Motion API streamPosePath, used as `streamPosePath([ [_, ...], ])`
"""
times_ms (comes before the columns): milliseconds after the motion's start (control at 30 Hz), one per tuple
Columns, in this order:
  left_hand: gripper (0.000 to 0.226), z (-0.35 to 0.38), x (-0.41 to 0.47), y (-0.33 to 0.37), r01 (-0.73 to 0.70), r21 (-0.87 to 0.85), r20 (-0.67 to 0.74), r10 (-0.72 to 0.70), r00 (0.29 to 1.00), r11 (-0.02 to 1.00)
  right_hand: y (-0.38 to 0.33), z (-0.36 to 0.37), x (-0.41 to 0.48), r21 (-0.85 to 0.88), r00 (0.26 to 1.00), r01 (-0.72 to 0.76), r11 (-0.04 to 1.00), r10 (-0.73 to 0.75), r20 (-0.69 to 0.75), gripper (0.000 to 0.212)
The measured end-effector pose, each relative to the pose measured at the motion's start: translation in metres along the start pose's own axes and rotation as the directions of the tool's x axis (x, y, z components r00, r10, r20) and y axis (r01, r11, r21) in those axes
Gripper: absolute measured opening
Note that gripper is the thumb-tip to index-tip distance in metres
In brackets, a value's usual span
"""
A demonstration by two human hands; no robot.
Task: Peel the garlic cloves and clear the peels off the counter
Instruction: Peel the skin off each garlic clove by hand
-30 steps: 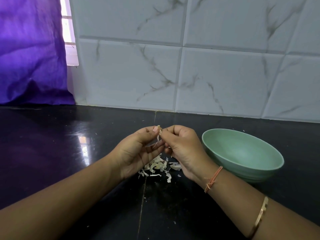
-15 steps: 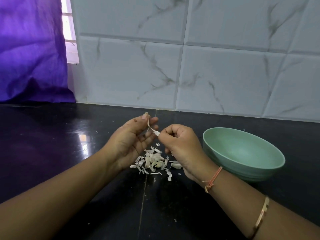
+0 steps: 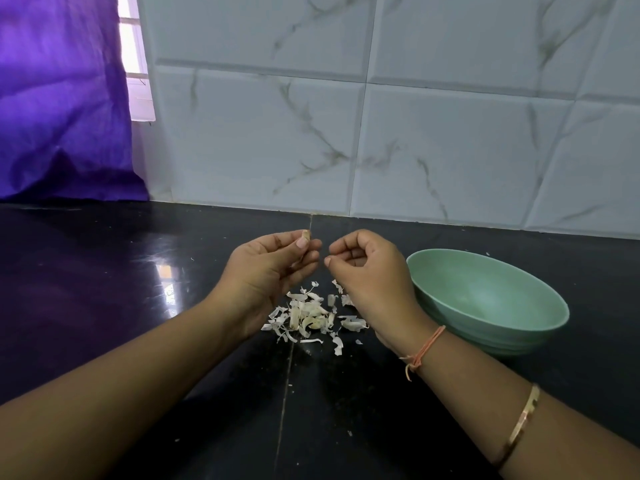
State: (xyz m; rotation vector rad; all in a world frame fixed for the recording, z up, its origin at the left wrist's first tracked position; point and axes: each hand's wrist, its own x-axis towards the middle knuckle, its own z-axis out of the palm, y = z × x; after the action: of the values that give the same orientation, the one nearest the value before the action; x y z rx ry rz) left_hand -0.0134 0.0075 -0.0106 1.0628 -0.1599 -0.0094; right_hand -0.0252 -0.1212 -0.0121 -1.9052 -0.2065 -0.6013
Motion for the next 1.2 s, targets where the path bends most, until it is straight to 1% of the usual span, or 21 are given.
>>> streamPosePath([
  [133,0.009,0.0018,-0.0040,-0.0005,-0.044,0.109,0.006,0.044,0.999,0.993,-0.0038,-0.0015,-0.0005,0.094,0.998,0.053,0.994,-0.050,-0.029,0.009],
  [233,0.014,0.0023,-0.0065,-0.0009,-0.079,0.161,0.027,0.076,0.997,0.984,-0.0051,-0.0016,0.0000,0.123,0.998,0.053,0.991,-0.050,-0.026,0.009],
  [367,0.016,0.0042,-0.0085,-0.0010,-0.106,0.200,0.023,0.104,0.994,0.974,-0.0042,-0.0025,0.0010,0.122,0.998,0.065,0.990,-0.063,-0.017,0.013],
  [567,0.008,0.0061,-0.0107,-0.0005,-0.161,0.259,0.023,0.161,0.987,0.952,-0.0060,-0.0040,0.0008,0.095,0.996,0.092,0.991,-0.089,-0.030,0.011],
  [700,0.009,0.0061,-0.0100,-0.0013,-0.168,0.276,0.034,0.165,0.986,0.946,-0.0068,-0.0043,0.0008,0.117,0.997,0.073,0.990,-0.072,-0.015,0.010],
  [800,0.008,0.0066,-0.0089,-0.0037,-0.135,0.255,0.056,0.125,0.991,0.957,-0.0076,-0.0041,0.0011,0.160,0.999,0.031,0.987,-0.033,0.010,0.010],
  [933,0.009,0.0063,-0.0072,-0.0016,-0.095,0.135,0.062,0.087,0.994,0.986,-0.0057,-0.0034,0.0018,0.217,0.998,-0.060,0.974,0.058,0.019,0.012],
  [1033,0.008,0.0052,-0.0052,0.0015,-0.047,0.051,0.047,0.044,0.998,0.998,-0.0052,-0.0004,-0.0001,0.201,0.997,-0.075,0.977,0.070,0.029,0.014],
  [1200,0.010,0.0036,-0.0018,0.0034,0.003,-0.013,-0.005,-0.003,1.000,1.000,-0.0049,0.0026,-0.0022,0.162,0.996,-0.079,0.984,0.073,0.043,0.013],
])
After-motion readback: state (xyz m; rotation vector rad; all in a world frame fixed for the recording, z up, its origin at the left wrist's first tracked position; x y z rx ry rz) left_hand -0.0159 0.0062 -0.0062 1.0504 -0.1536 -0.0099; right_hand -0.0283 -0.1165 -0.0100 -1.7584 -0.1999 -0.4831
